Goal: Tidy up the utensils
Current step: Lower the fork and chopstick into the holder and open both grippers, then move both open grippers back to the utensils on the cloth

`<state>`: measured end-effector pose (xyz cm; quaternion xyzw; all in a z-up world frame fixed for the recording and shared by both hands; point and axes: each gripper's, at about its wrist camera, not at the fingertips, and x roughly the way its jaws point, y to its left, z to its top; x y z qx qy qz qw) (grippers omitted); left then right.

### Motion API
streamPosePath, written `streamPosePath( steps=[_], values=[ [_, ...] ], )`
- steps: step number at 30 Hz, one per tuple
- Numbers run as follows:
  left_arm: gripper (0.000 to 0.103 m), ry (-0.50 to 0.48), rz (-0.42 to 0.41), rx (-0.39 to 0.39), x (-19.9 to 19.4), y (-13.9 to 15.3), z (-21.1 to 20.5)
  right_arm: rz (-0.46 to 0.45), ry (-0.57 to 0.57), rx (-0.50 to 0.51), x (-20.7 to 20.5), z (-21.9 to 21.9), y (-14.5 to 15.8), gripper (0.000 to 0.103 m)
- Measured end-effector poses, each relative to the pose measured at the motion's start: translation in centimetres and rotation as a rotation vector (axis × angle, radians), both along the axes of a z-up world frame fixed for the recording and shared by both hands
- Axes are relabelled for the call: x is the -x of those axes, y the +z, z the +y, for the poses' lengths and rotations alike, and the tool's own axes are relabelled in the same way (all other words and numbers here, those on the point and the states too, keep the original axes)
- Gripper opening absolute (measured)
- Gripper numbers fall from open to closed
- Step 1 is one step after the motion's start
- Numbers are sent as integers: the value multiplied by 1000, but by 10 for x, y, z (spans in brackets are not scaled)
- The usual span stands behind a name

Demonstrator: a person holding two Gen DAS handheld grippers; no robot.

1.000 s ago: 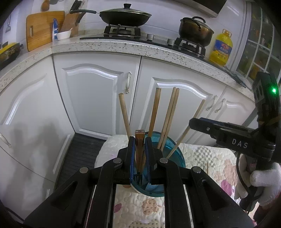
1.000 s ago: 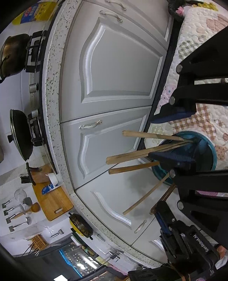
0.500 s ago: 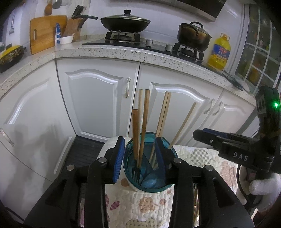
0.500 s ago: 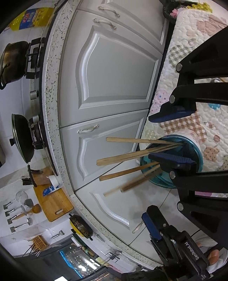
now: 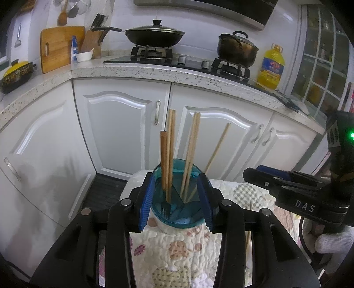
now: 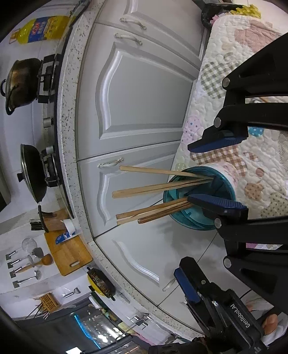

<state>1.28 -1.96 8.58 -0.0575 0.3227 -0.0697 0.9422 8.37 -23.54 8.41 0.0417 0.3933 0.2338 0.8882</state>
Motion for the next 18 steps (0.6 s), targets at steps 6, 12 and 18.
streamPosePath(
  steps=[6,12,18],
  values=[
    [39,-18,-8,4,13,1,-12,-44,-18,14,24,-6,11,39],
    [39,-31,1,11,22,-2,-22,-57,-34,28,41,-11,10,41],
    [39,-49,15,-1,28,-9,-33,-47,-61,48,52,-23,3,42]
  ],
)
